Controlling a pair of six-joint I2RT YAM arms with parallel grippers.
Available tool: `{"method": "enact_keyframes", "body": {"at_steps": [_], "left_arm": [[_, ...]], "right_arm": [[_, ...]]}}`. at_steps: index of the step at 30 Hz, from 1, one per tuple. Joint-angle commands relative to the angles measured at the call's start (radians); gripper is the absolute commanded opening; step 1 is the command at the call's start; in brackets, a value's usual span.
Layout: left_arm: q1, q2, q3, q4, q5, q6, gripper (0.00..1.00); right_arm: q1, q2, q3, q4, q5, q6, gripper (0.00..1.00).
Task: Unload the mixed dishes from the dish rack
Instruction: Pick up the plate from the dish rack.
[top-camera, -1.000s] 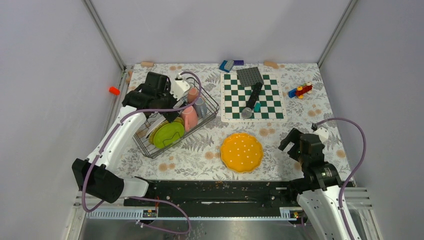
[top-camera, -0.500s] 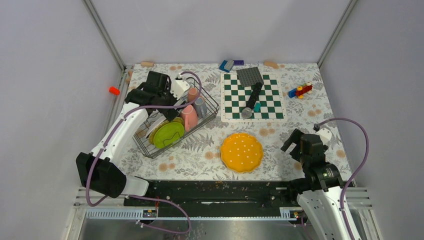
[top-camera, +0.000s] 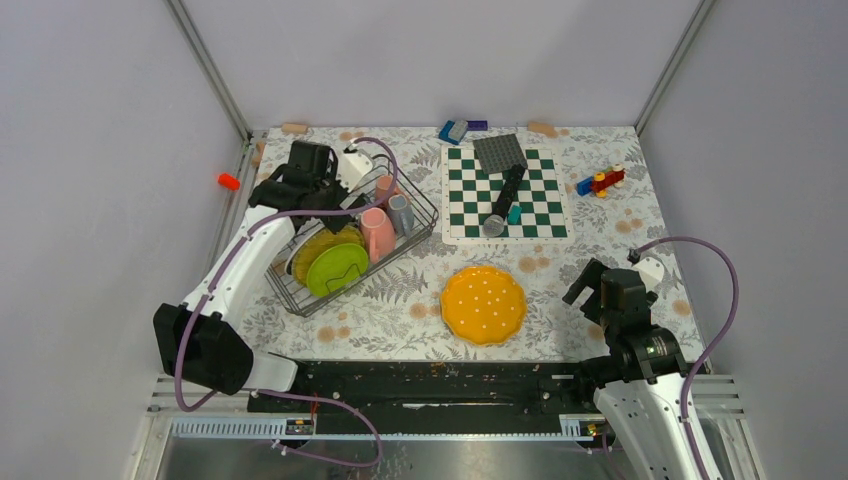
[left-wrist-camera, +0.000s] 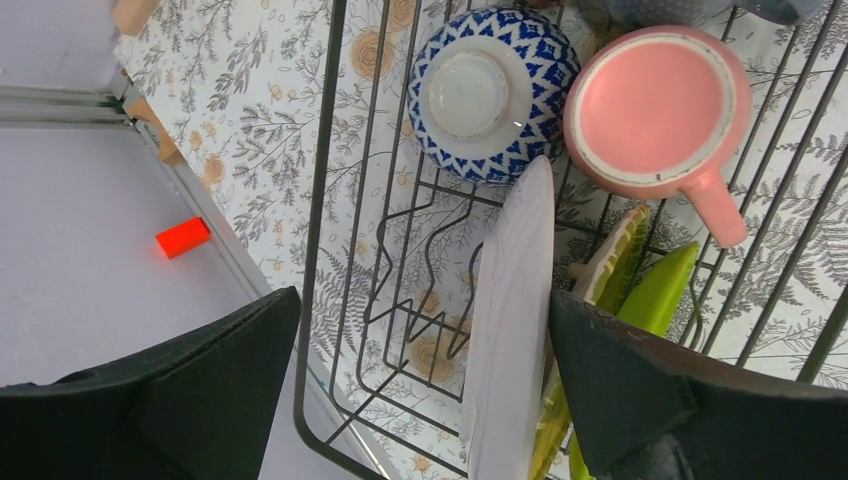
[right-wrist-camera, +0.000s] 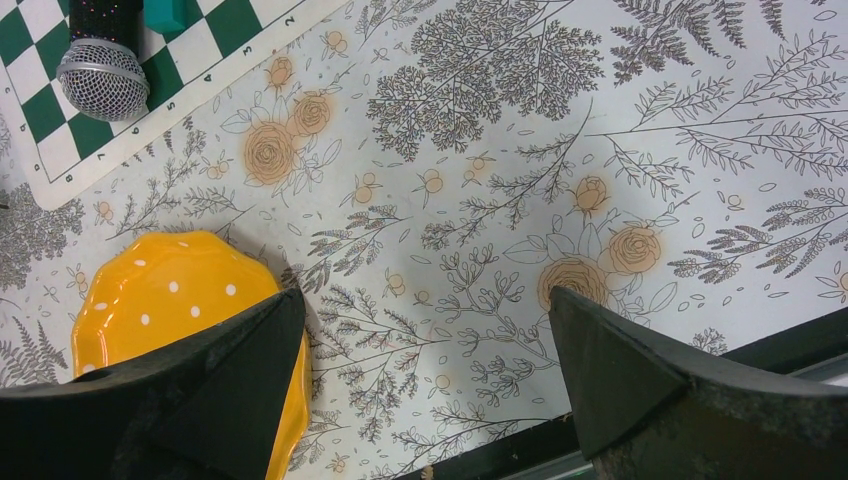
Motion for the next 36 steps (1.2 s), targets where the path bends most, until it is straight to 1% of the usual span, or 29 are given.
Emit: {"method": "enact_keyframes", "body": {"at_steps": [1,3,5,9,12,15,21,28,33,36], "left_arm": [[0.013,0.001,-0.018,0.063,-0.026,0.033,0.98],[0.013,-0.002,-0.035,0.063,-0.012,0.04,0.97],[0.014,-0.001,-0.043,0.067,-0.013,0.04,0.94],[0.02,-0.001,-0.049,0.079,-0.034,0.046,0.82],[0.023,-0.005,-0.065,0.116,-0.079,0.053,0.76],[0.028,-0.006,-0.071,0.126,-0.092,0.059,0.71],[0.034,-0.009,-0.094,0.129,-0.068,0.064,0.62],[0.054,0.001,-0.094,0.1,-0.005,0.071,0.5],[0.056,-0.005,-0.103,0.09,0.016,0.072,0.39],[0.056,-0.011,-0.102,0.076,0.022,0.08,0.3]], "right_arm": [[0.003,-0.008,0.027,-0.009,0.039,-0.001,1.0],[0.003,-0.005,0.025,-0.005,0.041,0.001,1.0],[0.003,-0.001,0.025,-0.005,0.036,0.0,1.0],[0.003,0.005,0.027,-0.005,0.036,0.003,1.0],[0.003,0.007,0.029,-0.004,0.036,0.003,1.0],[0.003,0.013,0.034,-0.002,0.039,0.003,1.0],[0.004,0.017,0.037,0.004,0.037,0.002,1.0],[0.003,0.016,0.046,0.006,0.028,0.001,1.0],[0.003,0.01,0.051,0.013,0.018,0.003,1.0],[0.003,0.008,0.055,0.012,0.019,-0.001,1.0]]}}
